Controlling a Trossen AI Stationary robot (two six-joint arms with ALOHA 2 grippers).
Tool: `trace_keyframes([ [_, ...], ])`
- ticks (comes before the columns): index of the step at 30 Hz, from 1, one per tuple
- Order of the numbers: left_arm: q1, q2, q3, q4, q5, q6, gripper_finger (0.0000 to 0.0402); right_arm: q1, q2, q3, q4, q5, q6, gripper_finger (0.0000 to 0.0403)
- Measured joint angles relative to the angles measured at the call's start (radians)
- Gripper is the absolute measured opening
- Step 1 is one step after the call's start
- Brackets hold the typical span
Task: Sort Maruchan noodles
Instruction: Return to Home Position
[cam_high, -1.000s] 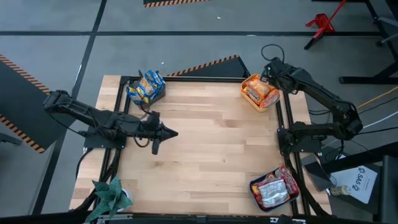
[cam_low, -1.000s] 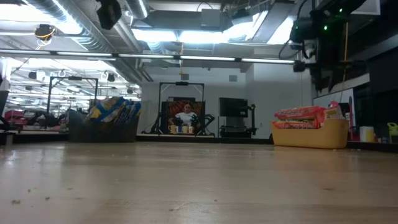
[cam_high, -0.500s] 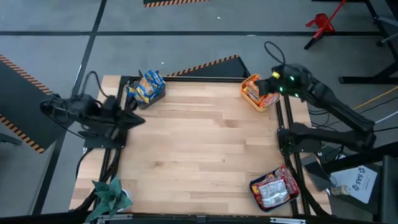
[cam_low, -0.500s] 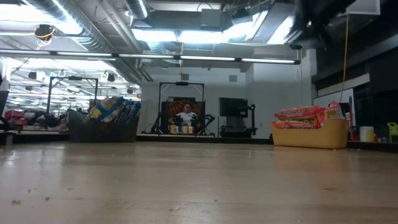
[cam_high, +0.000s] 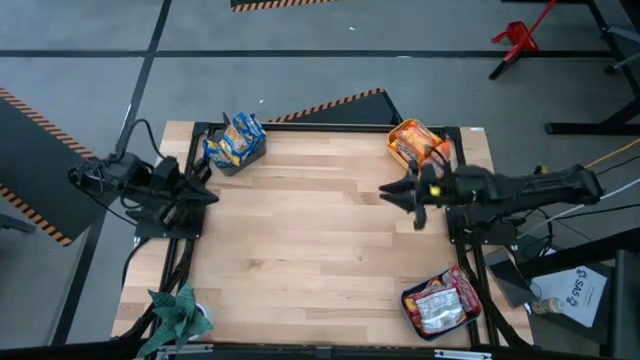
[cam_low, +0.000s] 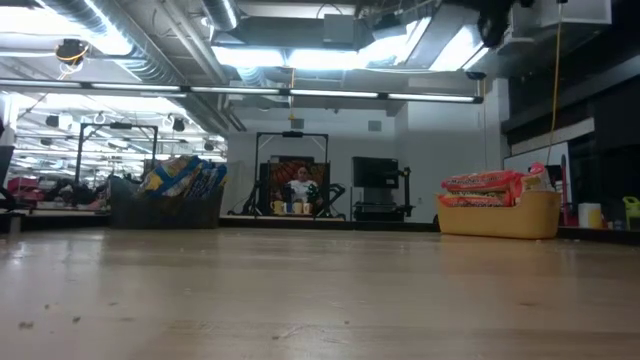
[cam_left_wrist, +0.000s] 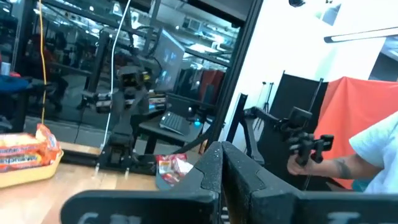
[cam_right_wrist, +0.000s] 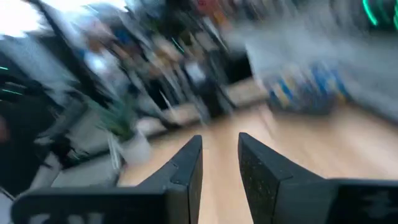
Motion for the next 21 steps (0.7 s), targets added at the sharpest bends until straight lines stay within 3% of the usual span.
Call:
trace_keyframes([
  [4,0.000,-0.056,-0.119,0.087,0.006,-0.008,0.0000,0.060,-0.010,-0.195,0.485,-0.039,-0.131,0.0088],
  [7,0.000,-0.115,-0.235,0.190,0.061,-0.015,0.0000,0.058,-0.083,-0.330,0.575,-0.069,-0.095,0.0088],
  [9,-0.001,-0.163,-0.302,0.246,0.075,-0.038,0.0000,0.058,-0.145,-0.395,0.600,-0.027,-0.053,0.0088],
  [12,0.000,-0.233,-0.390,0.265,0.075,-0.085,0.0000,0.058,-0.232,-0.476,0.602,0.017,-0.033,0.0088],
  [16,0.002,-0.265,-0.452,0.290,0.079,-0.124,0.0000,0.057,-0.394,-0.488,0.530,0.037,-0.046,0.0088],
  [21,0.026,-0.265,-0.471,0.291,0.124,-0.131,0.0000,0.058,-0.640,-0.433,0.214,0.142,-0.045,0.0088],
])
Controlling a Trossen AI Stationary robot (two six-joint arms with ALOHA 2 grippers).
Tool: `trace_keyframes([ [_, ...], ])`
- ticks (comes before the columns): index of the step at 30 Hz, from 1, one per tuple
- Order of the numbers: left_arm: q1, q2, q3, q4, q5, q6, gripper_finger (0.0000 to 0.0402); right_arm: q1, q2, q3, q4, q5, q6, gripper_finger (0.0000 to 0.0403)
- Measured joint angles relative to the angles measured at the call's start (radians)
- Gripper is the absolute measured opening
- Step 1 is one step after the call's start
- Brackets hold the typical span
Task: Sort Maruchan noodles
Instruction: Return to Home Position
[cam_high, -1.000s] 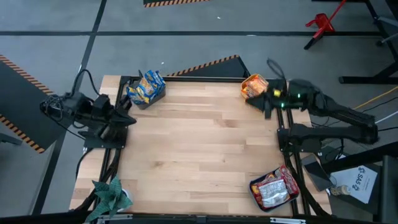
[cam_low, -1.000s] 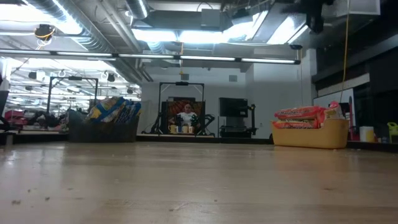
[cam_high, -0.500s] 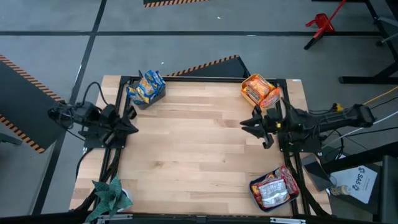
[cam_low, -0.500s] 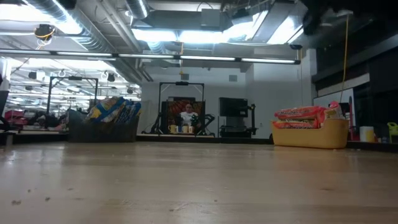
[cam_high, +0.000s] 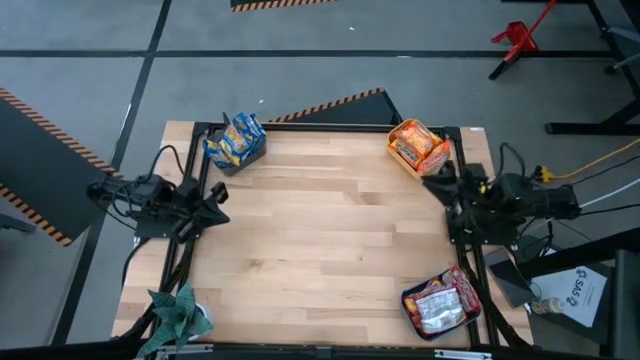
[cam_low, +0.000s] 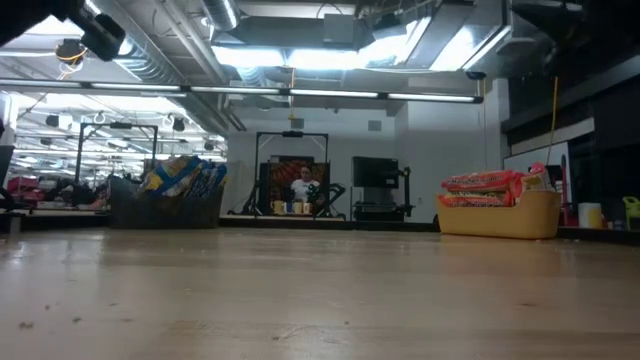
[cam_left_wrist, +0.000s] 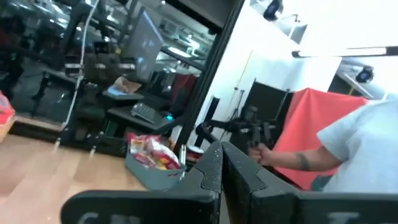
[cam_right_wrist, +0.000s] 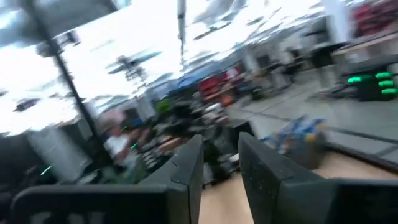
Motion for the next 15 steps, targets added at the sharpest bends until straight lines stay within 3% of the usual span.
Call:
trace_keyframes([
  [3,0.021,0.000,0.000,0.005,0.056,0.011,0.0000,-0.001,-0.110,0.009,-0.112,0.073,-0.001,0.0088],
  [7,0.040,0.000,-0.047,0.026,0.074,0.033,0.0000,0.000,-0.124,-0.029,-0.192,0.052,-0.042,0.0088],
  [11,0.053,0.000,-0.145,0.124,0.080,0.003,0.0000,0.000,-0.087,-0.113,-0.161,0.047,0.011,0.0088],
  [15,0.059,0.001,-0.146,0.086,0.097,-0.001,0.0000,0.000,-0.096,-0.193,-0.084,0.048,0.053,0.0088],
])
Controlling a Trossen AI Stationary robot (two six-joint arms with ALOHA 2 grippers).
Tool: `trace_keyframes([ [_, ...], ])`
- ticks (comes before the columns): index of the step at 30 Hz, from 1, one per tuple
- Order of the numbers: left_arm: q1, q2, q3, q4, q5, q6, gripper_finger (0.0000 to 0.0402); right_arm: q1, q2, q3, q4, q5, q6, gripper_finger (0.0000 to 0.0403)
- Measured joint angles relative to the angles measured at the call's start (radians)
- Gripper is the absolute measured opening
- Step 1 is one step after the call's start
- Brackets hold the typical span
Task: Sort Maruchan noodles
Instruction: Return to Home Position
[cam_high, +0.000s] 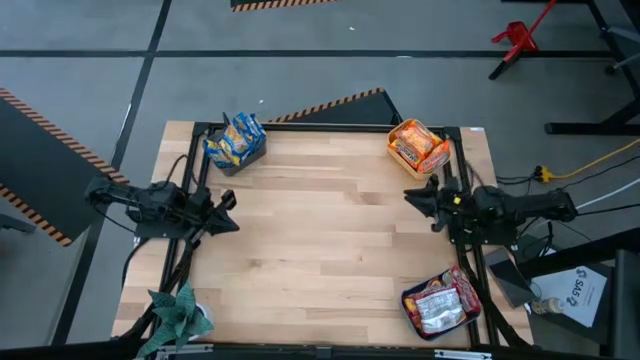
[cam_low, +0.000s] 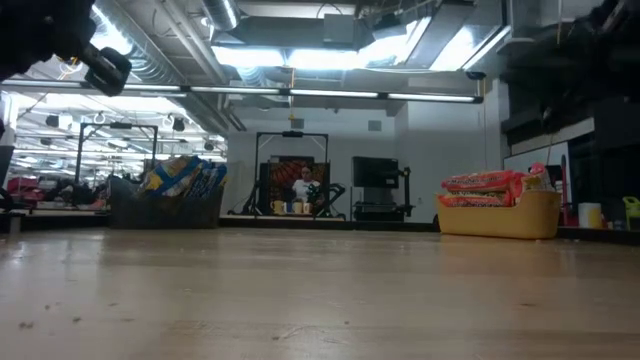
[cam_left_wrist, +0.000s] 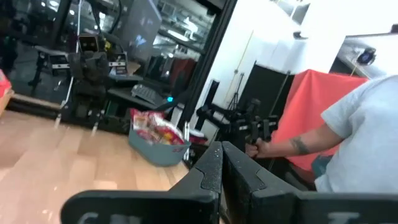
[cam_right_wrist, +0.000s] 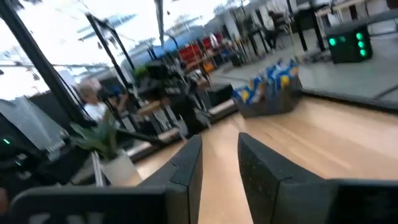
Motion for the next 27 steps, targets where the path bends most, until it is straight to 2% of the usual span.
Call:
trace_keyframes([
  [5,0.001,-0.001,0.000,-0.018,0.018,0.075,0.0000,0.000,-0.007,-0.053,-0.012,0.058,0.009,0.0088],
  [10,0.001,-0.001,0.000,-0.045,-0.024,0.118,0.0000,0.000,0.003,-0.053,-0.005,0.111,-0.015,0.0088],
  [18,0.001,0.003,0.000,-0.049,-0.032,0.133,0.0000,0.000,0.004,-0.053,-0.014,0.043,-0.012,0.0088],
  [27,0.001,0.003,0.000,-0.046,-0.026,0.133,0.0000,0.000,0.004,-0.053,-0.017,0.043,-0.012,0.0088],
])
